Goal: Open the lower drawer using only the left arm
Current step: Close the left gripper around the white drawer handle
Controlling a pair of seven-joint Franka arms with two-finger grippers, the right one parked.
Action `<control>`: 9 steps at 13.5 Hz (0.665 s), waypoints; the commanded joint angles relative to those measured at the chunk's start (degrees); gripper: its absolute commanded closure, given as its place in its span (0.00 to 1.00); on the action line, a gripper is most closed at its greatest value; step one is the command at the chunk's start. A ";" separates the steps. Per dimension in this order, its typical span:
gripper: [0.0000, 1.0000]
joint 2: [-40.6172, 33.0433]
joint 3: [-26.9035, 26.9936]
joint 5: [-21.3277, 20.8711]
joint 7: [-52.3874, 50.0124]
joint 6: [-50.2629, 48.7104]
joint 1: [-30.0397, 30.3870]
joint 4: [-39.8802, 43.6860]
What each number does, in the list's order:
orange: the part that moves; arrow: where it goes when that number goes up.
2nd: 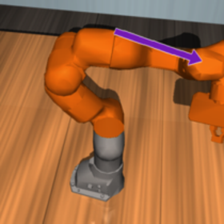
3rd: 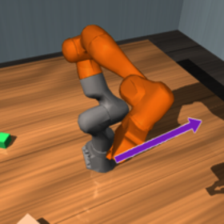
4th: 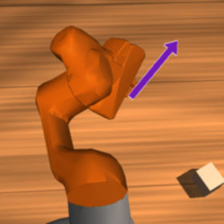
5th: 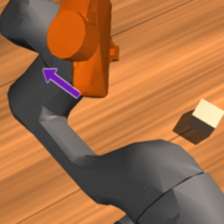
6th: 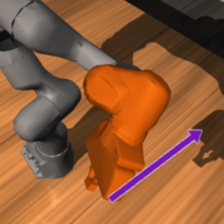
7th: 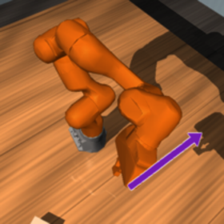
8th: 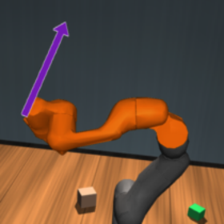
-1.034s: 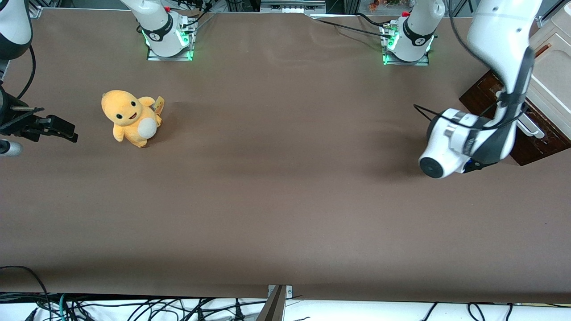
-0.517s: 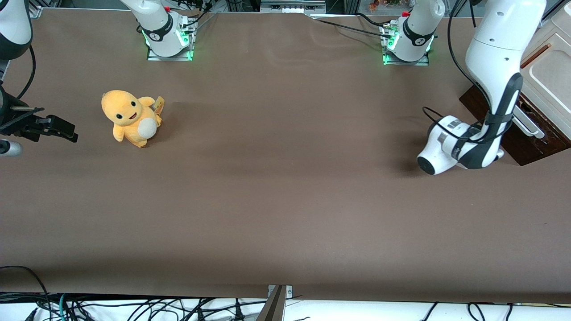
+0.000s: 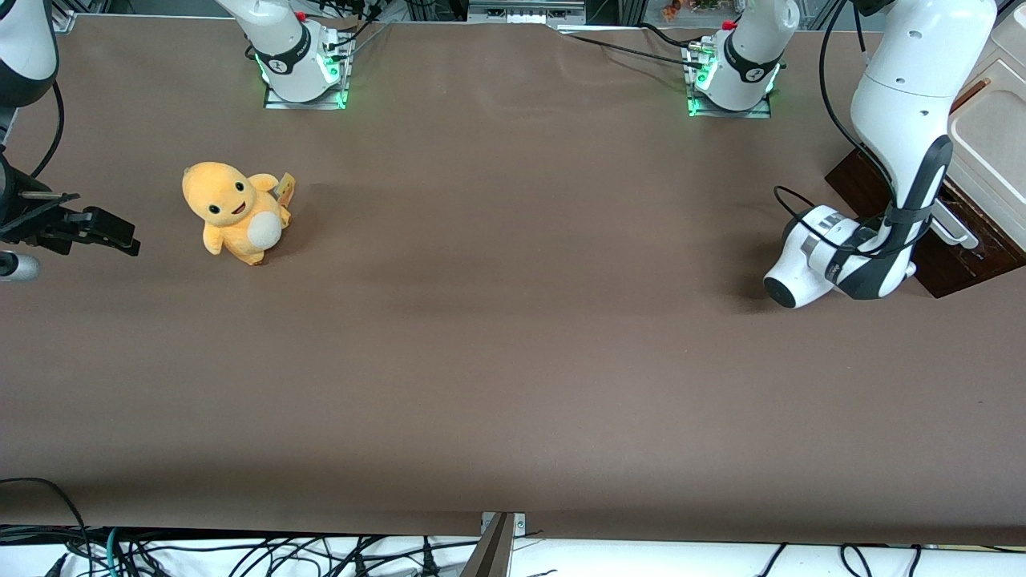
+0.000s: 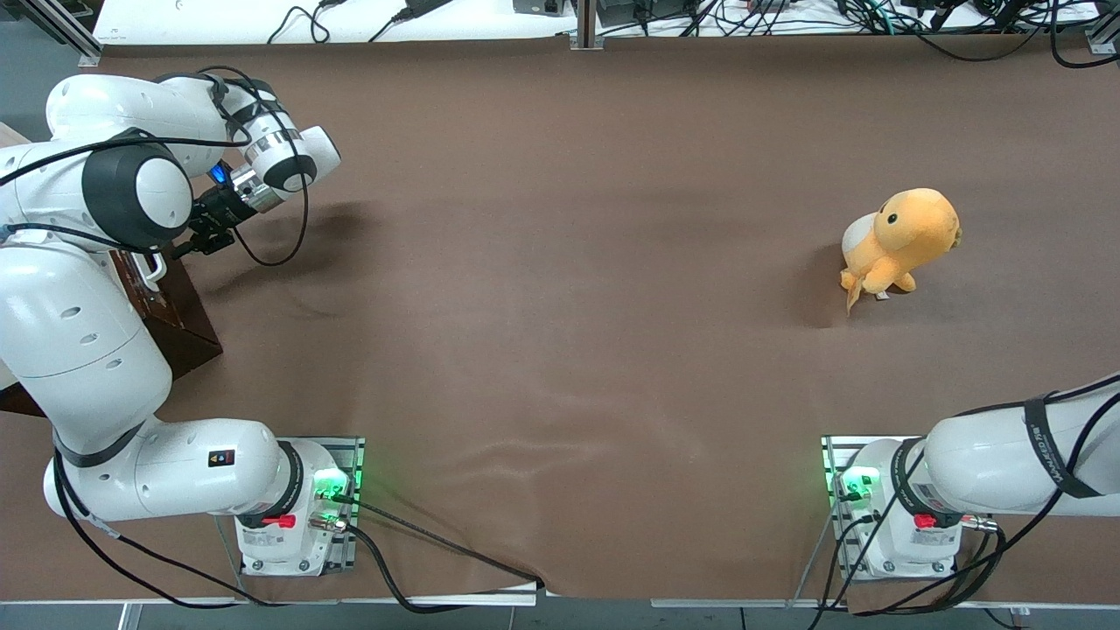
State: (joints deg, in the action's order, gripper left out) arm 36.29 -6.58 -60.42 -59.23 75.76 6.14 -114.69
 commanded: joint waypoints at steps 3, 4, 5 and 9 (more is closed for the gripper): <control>0.44 -2.01 -0.54 -1.89 0.34 0.70 1.50 -1.76; 0.50 -2.18 -0.54 -1.80 0.34 0.70 1.68 -1.76; 0.56 -2.36 -0.54 -1.80 0.43 0.61 1.77 -1.76; 0.70 -2.36 -0.45 -1.98 0.43 0.79 1.77 -1.59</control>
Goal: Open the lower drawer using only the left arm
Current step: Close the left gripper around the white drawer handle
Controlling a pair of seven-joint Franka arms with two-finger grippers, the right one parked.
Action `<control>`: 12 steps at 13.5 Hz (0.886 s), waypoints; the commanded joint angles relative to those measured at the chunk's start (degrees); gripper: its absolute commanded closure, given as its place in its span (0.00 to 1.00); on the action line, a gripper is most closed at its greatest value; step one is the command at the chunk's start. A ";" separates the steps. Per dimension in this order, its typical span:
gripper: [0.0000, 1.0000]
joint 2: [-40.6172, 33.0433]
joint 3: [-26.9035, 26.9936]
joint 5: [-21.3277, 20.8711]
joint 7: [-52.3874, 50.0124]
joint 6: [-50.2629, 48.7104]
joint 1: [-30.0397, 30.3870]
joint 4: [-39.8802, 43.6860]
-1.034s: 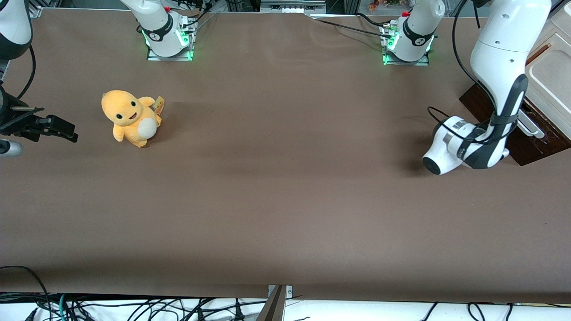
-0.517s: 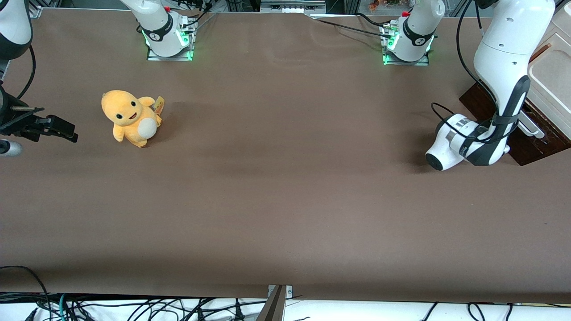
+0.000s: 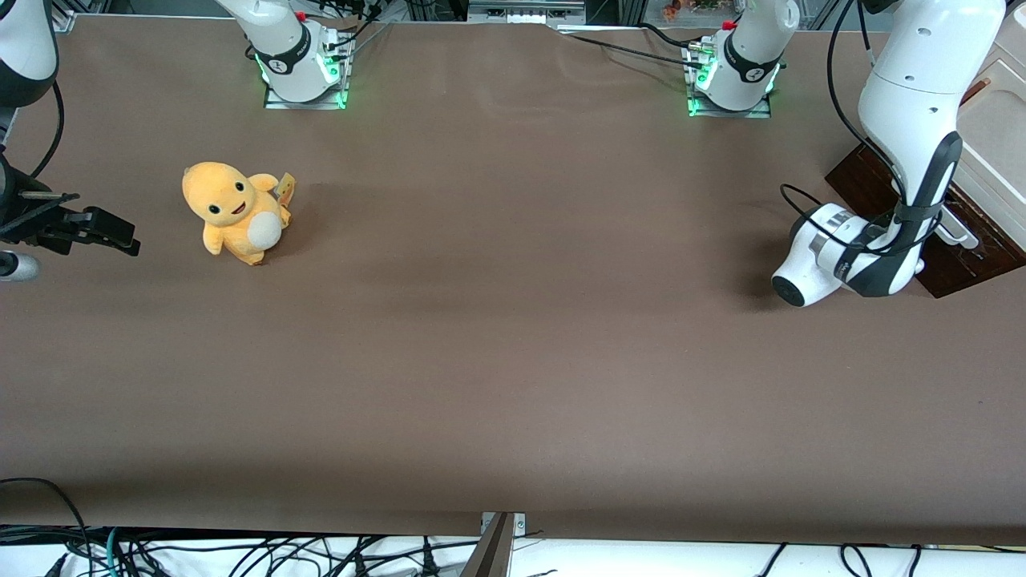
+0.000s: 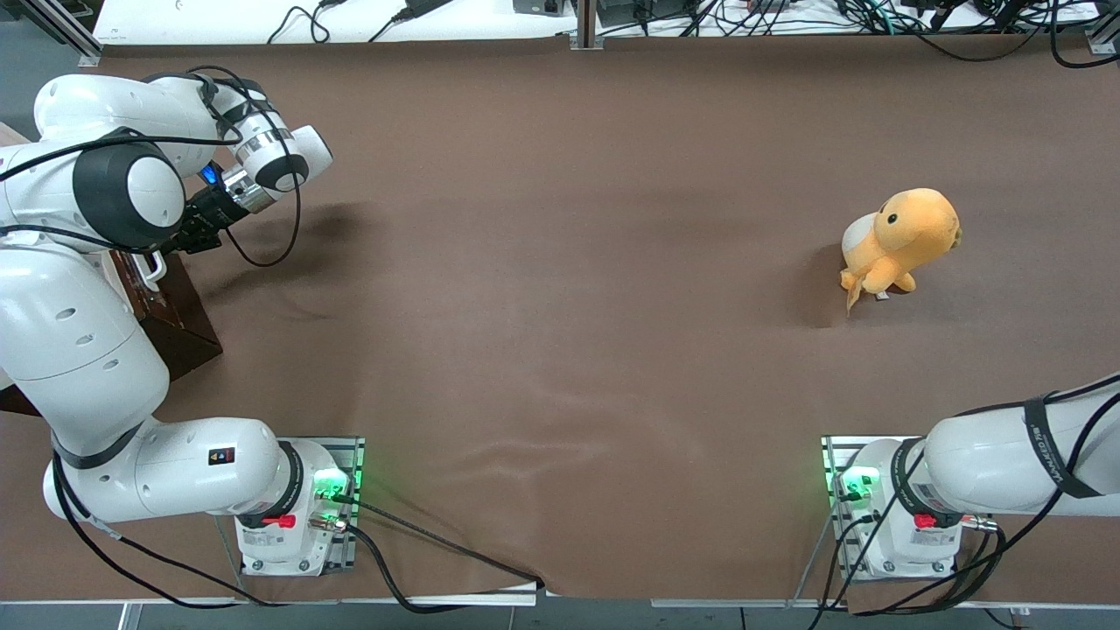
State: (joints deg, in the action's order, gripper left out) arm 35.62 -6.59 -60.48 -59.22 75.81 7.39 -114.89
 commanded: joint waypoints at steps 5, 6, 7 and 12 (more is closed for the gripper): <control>0.88 -1.69 -0.44 -2.62 0.25 1.27 1.13 -1.13; 0.91 -1.69 -0.44 -2.71 0.25 1.27 1.05 -1.04; 0.93 -1.69 -0.53 -2.62 0.07 1.27 1.04 -1.04; 0.98 -2.04 -0.53 -2.62 -0.10 1.10 0.61 -0.86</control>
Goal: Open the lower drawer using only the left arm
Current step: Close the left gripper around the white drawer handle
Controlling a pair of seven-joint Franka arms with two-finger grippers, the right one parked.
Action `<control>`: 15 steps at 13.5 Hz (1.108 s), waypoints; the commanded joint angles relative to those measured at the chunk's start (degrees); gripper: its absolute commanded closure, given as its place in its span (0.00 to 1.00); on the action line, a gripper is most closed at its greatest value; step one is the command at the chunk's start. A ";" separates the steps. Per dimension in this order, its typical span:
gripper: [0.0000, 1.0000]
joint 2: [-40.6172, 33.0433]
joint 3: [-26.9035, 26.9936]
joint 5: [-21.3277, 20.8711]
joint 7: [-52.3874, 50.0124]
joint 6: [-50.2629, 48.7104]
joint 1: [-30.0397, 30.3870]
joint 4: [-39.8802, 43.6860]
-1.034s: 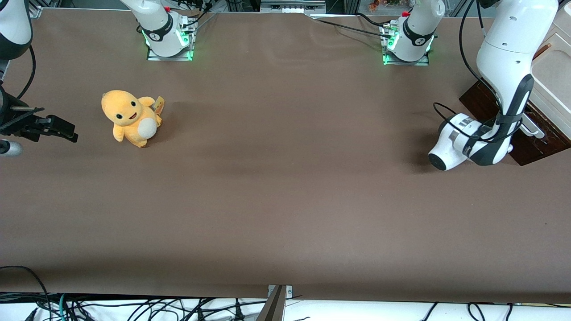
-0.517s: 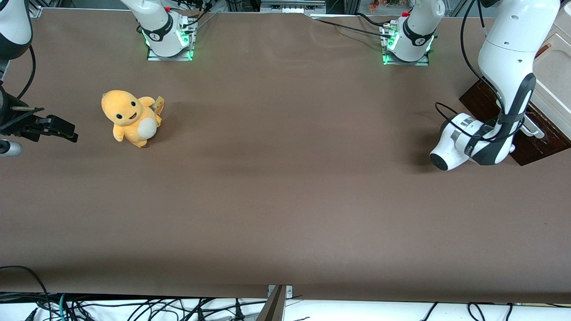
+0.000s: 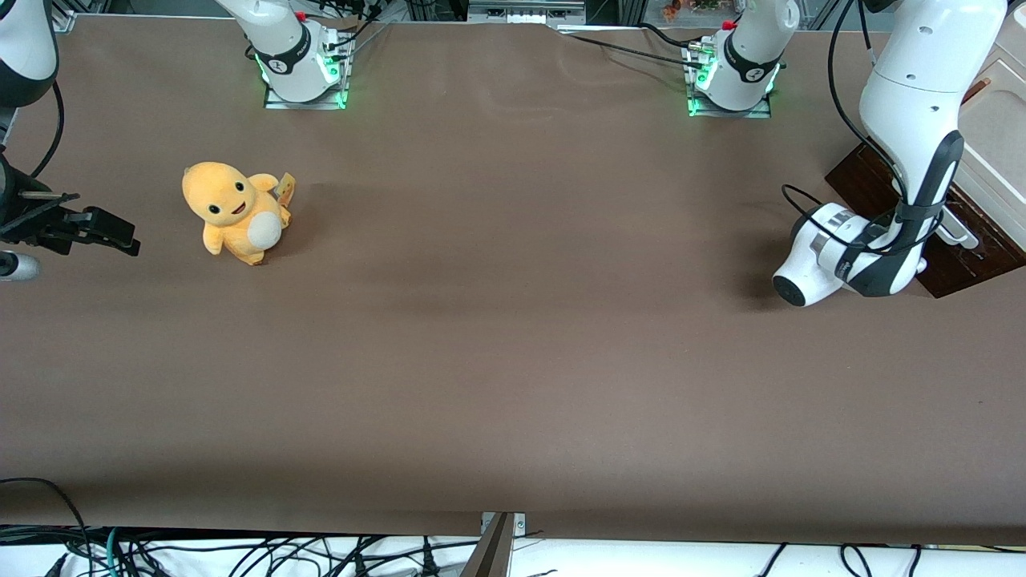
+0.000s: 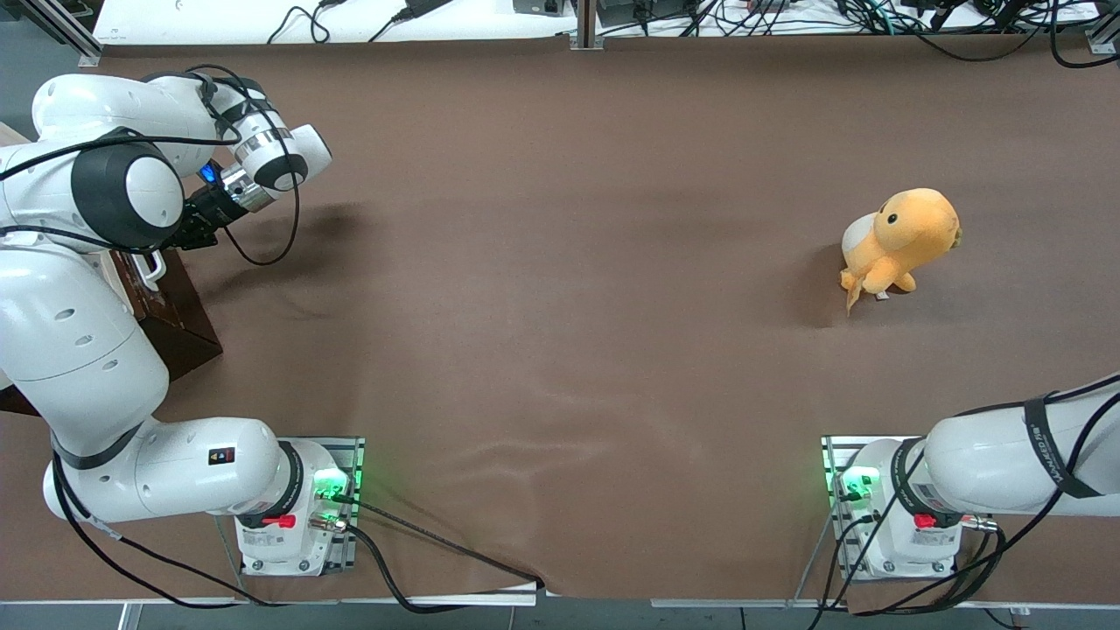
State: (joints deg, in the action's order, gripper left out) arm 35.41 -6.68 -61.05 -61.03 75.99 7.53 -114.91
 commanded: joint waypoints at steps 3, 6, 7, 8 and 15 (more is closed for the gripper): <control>0.98 -1.83 -0.53 -2.05 1.71 0.82 -0.06 -0.76; 0.98 -1.83 -0.53 -2.05 2.32 0.74 -0.32 0.47; 0.97 -1.83 -0.53 -1.88 2.24 0.74 -1.02 0.47; 0.98 -1.75 -0.53 -1.70 2.23 0.65 -1.46 0.47; 0.98 -1.74 -0.62 -1.09 2.23 0.56 -4.27 0.65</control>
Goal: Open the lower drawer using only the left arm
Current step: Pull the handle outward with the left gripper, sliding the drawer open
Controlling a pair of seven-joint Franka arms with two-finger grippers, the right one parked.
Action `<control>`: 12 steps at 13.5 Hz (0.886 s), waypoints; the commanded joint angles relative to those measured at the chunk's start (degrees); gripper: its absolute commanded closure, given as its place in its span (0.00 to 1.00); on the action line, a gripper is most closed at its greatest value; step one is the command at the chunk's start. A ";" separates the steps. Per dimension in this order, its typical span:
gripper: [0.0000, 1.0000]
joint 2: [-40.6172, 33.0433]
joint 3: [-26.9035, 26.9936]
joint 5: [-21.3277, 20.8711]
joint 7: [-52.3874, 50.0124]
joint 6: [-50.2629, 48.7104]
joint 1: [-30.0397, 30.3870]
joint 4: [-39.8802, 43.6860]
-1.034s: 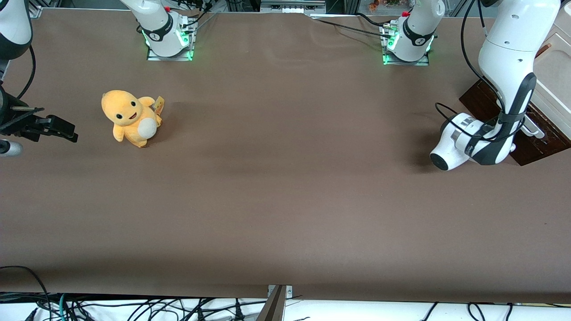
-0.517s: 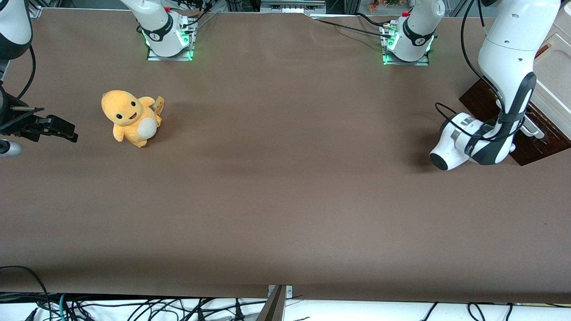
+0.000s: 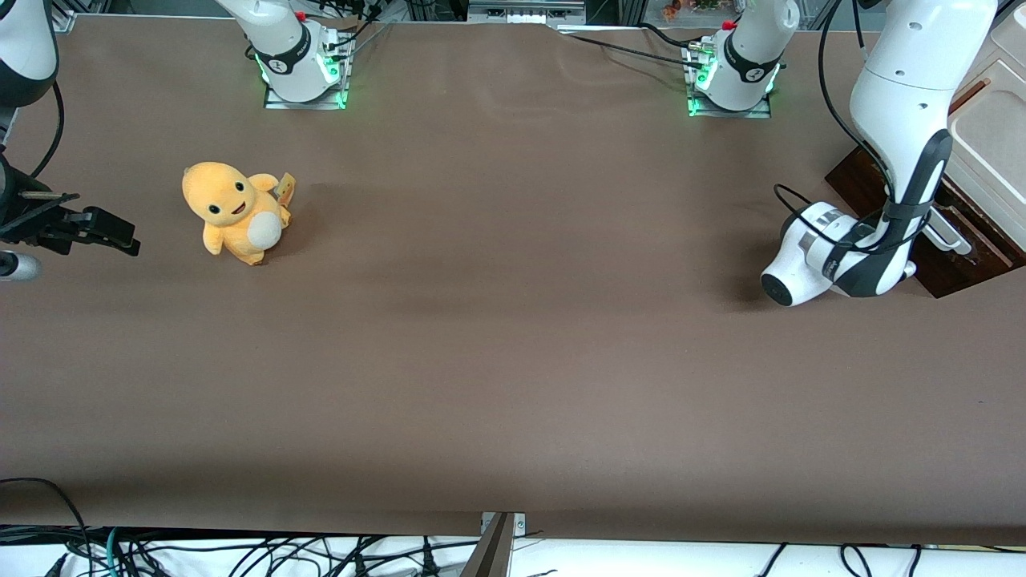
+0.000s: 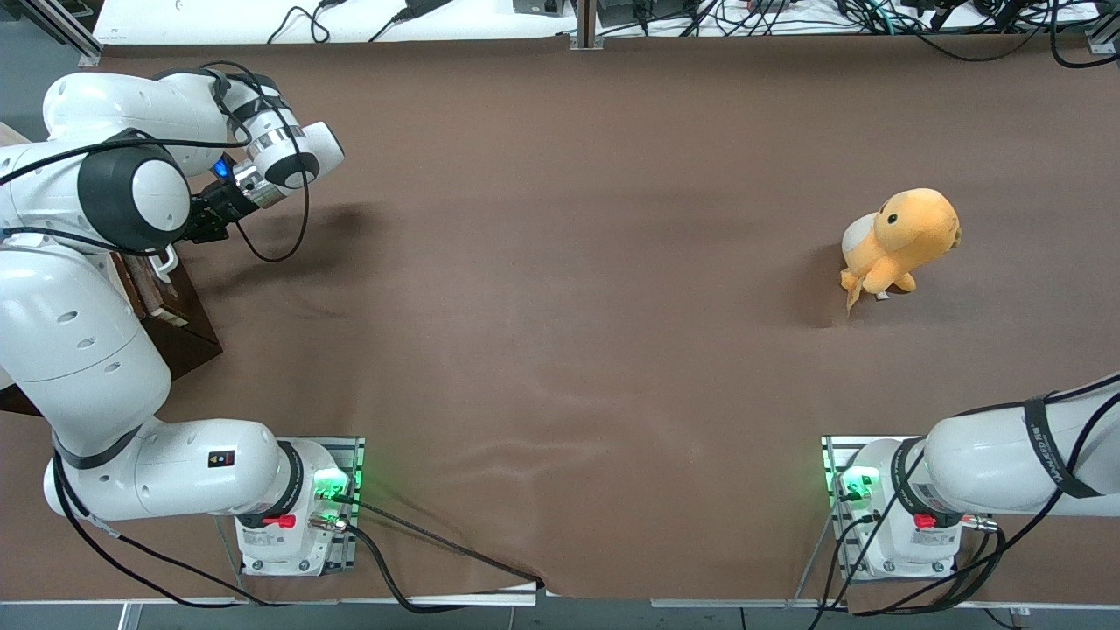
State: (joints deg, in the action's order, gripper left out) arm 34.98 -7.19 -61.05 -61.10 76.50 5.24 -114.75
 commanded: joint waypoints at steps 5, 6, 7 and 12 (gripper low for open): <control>0.97 -1.23 -0.10 -0.91 2.39 -0.74 -4.10 2.33; 0.97 -1.14 -0.10 -0.22 2.39 -1.26 -4.80 2.51; 0.97 -1.14 -0.10 0.05 2.39 -1.61 -5.41 2.60; 0.97 -0.70 -0.02 1.55 3.17 -2.67 -7.17 5.23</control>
State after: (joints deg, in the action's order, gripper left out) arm 34.94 -7.49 -59.88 -60.97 76.09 -0.42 -112.00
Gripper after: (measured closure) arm 0.811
